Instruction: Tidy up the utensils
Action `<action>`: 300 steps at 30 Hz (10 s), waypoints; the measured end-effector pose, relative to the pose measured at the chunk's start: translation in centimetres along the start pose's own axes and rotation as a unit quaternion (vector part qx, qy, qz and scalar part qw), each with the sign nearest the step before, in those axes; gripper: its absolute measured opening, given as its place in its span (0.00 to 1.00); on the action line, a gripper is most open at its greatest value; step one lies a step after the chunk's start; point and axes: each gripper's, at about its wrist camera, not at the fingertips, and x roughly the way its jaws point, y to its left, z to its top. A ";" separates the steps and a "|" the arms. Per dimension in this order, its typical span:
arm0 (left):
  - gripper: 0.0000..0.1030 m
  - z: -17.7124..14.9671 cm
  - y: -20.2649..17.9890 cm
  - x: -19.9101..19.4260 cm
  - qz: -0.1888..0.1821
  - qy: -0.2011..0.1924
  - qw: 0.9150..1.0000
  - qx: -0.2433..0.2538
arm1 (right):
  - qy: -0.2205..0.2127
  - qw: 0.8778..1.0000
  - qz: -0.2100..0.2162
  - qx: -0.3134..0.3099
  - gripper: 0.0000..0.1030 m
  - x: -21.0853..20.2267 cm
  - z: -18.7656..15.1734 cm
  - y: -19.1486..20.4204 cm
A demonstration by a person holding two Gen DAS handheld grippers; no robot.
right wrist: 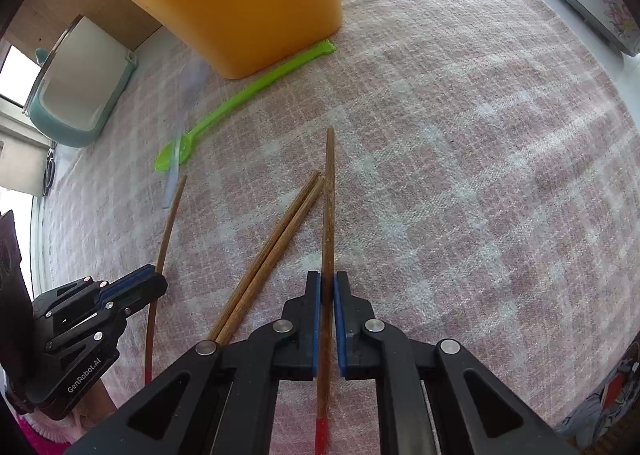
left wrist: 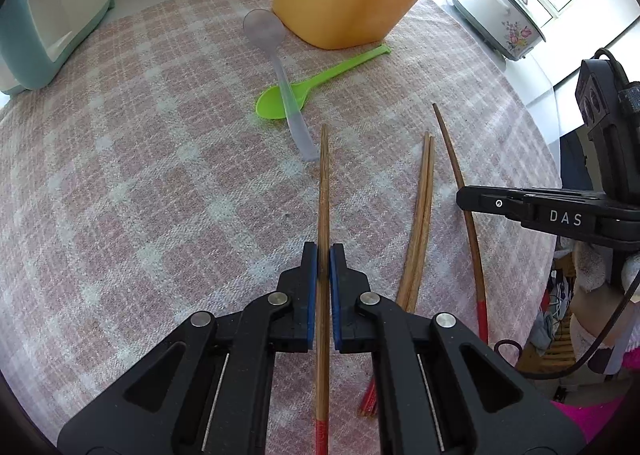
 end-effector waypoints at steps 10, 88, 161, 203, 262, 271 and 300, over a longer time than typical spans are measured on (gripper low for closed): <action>0.04 -0.5 -0.8 -2.7 -0.019 -0.045 0.999 -0.017 | -0.050 0.998 0.024 -0.029 0.04 -3.3 -0.9 -2.6; 0.04 20.6 -5.5 -11.6 0.102 -0.425 0.874 -0.211 | -0.307 0.905 0.133 -0.264 0.04 -17.7 21.7 2.3; 0.04 12.6 -8.3 -14.6 0.145 -0.396 0.889 -0.180 | -0.279 0.916 0.135 -0.253 0.60 -19.0 16.7 -2.9; 0.28 -2.0 -2.8 -11.4 0.055 -0.243 0.932 -0.265 | -0.003 0.953 0.194 -0.233 0.05 -5.4 22.4 7.3; 0.28 -2.3 -3.6 -8.5 0.064 -0.202 0.952 -0.221 | -0.333 0.889 0.118 -0.290 0.54 -16.6 14.3 2.1; 0.28 -0.2 -2.2 -6.4 0.069 -0.159 0.965 -0.197 | -0.267 0.922 0.110 -0.258 0.66 -15.9 11.6 -3.6; 0.15 11.0 1.0 4.5 0.164 -0.099 0.956 -0.222 | -0.150 0.884 0.115 -0.428 0.65 -9.6 10.0 -7.1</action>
